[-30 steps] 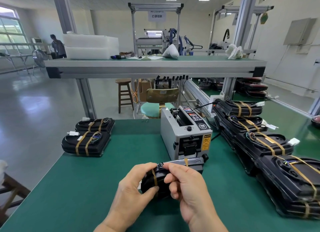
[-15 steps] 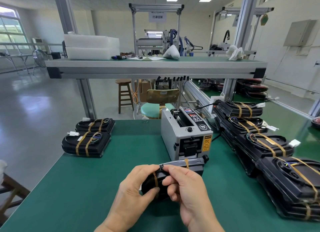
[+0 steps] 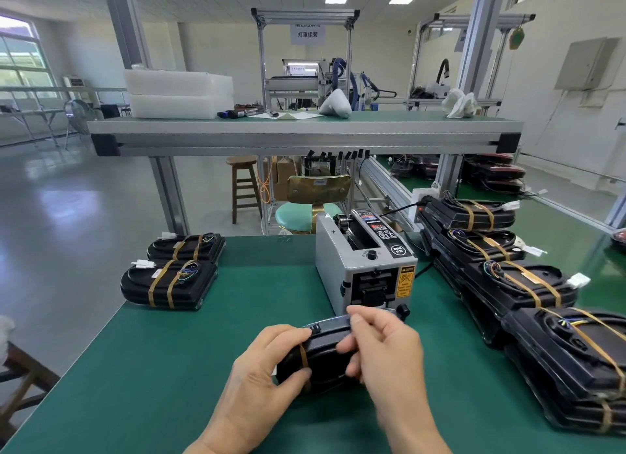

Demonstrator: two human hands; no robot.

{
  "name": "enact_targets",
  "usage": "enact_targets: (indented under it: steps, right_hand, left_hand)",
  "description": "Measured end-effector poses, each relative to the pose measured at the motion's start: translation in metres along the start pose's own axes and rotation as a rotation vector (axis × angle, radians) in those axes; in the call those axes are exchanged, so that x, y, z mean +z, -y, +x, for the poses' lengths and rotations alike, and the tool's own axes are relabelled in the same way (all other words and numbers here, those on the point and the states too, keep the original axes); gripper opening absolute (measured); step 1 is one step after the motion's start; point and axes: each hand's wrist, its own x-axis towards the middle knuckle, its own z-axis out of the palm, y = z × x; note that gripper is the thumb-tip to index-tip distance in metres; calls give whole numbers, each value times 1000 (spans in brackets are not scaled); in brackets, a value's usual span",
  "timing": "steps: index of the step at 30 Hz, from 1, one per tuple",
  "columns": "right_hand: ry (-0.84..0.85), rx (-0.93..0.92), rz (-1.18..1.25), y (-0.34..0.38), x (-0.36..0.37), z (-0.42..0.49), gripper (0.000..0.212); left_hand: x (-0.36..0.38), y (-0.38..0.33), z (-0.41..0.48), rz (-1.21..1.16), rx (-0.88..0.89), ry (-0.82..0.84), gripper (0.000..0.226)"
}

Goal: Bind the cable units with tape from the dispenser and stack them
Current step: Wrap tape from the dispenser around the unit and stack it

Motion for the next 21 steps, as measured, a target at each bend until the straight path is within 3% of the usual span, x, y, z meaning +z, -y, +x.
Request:
enact_targets:
  steps: [5, 8, 14, 21]
  right_hand:
    - [-223, -196, -153, 0, -33, 30, 22]
    - [-352, -220, -210, -8, -47, 50, 22]
    - [-241, 108, 30, -13, -53, 82, 20]
    - [-148, 337, 112, -9, -40, 105, 9]
  left_hand:
    - [-2, -3, 1, 50, 2, 49, 58]
    - [-5, -5, 3, 70, -11, 91, 59]
    - [-11, -6, 12, 153, -21, 211, 66]
    - [-14, -7, 21, 252, 3, 372, 83]
